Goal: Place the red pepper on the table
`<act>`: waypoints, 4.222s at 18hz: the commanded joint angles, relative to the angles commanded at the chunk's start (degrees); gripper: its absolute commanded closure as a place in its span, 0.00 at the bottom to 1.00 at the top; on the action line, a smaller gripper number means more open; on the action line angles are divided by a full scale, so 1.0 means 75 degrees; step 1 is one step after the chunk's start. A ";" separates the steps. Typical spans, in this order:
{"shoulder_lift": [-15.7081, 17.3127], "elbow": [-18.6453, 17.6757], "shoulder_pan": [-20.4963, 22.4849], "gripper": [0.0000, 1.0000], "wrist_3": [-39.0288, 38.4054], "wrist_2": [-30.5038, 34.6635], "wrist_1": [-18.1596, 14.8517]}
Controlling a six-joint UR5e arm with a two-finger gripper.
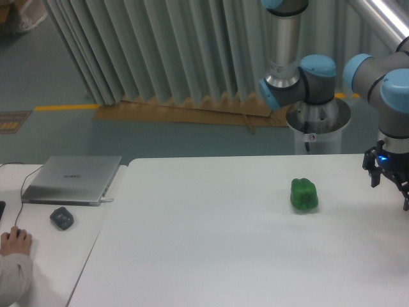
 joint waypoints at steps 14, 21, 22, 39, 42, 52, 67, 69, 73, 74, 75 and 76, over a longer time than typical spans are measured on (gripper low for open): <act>0.0012 0.0022 0.0014 0.00 -0.0059 0.0030 -0.0023; 0.0012 0.0034 0.0002 0.00 -0.0070 0.0007 -0.0011; 0.0000 0.0081 -0.0009 0.00 -0.0082 0.0030 -0.0011; 0.0000 0.0396 0.0575 0.00 0.0709 0.0159 -0.0058; -0.0151 0.0421 0.0822 0.00 0.2036 0.0847 0.0000; -0.0515 0.0292 0.2170 0.00 0.7181 0.1928 -0.0198; -0.1218 0.0199 0.2615 0.00 0.9680 0.2749 0.0329; -0.1218 0.0163 0.2639 0.00 0.9656 0.2725 0.0329; -0.1230 0.0058 0.2627 0.00 0.9540 0.2620 0.0352; -0.1242 0.0011 0.2627 0.00 0.9528 0.2516 0.0364; -0.1253 0.0011 0.2627 0.00 0.9527 0.2364 0.0352; -0.1277 0.0011 0.2616 0.00 0.9504 0.2269 0.0364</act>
